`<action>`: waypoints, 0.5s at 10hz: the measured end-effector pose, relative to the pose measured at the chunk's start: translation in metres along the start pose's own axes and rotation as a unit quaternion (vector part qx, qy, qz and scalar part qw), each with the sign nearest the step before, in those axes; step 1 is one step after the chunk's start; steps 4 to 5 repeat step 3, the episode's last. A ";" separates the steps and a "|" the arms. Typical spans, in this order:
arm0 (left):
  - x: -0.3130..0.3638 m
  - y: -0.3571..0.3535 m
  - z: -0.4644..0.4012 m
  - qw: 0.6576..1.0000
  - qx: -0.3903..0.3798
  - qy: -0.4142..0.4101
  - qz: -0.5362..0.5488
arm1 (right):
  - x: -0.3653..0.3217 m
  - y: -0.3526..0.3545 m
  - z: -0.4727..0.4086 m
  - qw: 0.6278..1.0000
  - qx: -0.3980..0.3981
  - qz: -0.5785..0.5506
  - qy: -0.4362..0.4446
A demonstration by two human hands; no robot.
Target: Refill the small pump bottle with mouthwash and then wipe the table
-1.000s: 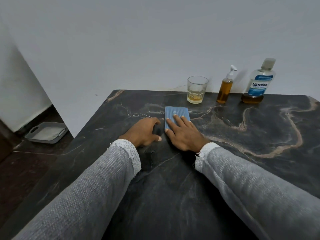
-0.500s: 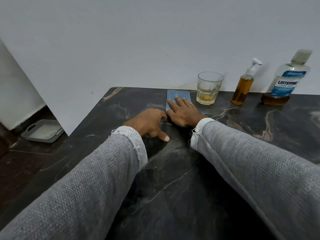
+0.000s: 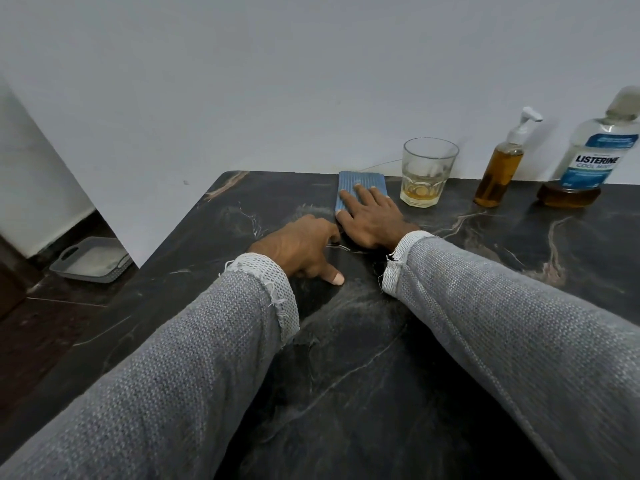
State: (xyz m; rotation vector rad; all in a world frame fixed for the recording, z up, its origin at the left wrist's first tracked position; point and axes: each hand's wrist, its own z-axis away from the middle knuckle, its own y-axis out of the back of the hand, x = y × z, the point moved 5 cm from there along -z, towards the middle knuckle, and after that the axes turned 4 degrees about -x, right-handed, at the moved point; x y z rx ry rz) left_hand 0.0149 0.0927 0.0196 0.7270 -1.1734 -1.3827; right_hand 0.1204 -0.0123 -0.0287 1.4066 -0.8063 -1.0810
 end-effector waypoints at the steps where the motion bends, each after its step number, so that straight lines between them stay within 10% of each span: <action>1: 0.001 0.000 0.005 1.000 0.006 -0.002 0.004 | -0.003 0.003 0.008 1.000 0.010 -0.014 0.002; 5: 0.004 -0.003 0.024 0.997 0.065 -0.002 0.038 | -0.011 0.018 0.060 0.996 0.043 -0.077 0.013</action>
